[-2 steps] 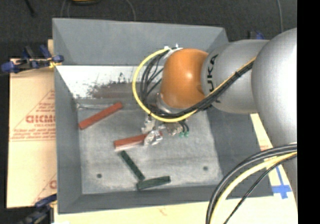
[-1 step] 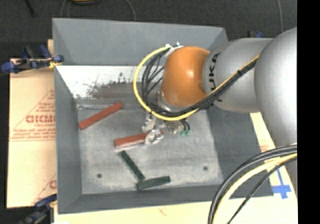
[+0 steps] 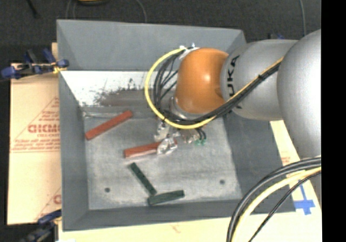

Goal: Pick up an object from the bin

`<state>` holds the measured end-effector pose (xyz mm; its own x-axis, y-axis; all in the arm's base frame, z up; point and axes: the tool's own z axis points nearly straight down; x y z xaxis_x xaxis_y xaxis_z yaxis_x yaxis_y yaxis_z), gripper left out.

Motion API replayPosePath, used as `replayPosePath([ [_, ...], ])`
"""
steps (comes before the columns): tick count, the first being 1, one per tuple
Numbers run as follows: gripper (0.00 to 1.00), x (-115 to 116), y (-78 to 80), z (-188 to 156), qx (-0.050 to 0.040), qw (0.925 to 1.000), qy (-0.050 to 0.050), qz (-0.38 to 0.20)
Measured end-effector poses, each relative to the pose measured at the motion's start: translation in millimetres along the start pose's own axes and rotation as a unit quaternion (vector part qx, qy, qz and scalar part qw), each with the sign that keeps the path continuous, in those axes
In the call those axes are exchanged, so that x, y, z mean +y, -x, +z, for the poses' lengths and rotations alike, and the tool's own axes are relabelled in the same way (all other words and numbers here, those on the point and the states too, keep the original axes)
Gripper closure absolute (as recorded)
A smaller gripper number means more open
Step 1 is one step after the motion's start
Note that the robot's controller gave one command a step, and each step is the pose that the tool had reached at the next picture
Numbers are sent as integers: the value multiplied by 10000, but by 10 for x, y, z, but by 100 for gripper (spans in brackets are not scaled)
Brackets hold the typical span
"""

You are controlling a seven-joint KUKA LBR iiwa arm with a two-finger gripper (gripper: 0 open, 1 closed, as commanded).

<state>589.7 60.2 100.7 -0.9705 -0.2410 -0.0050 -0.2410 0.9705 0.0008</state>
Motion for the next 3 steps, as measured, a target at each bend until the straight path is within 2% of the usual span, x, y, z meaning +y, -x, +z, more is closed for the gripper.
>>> replayPosePath([
  [2,100,-1,-16,-243,33,10000,-2,4],
  [3,100,-6,-5,-399,13,10000,-9,7],
])
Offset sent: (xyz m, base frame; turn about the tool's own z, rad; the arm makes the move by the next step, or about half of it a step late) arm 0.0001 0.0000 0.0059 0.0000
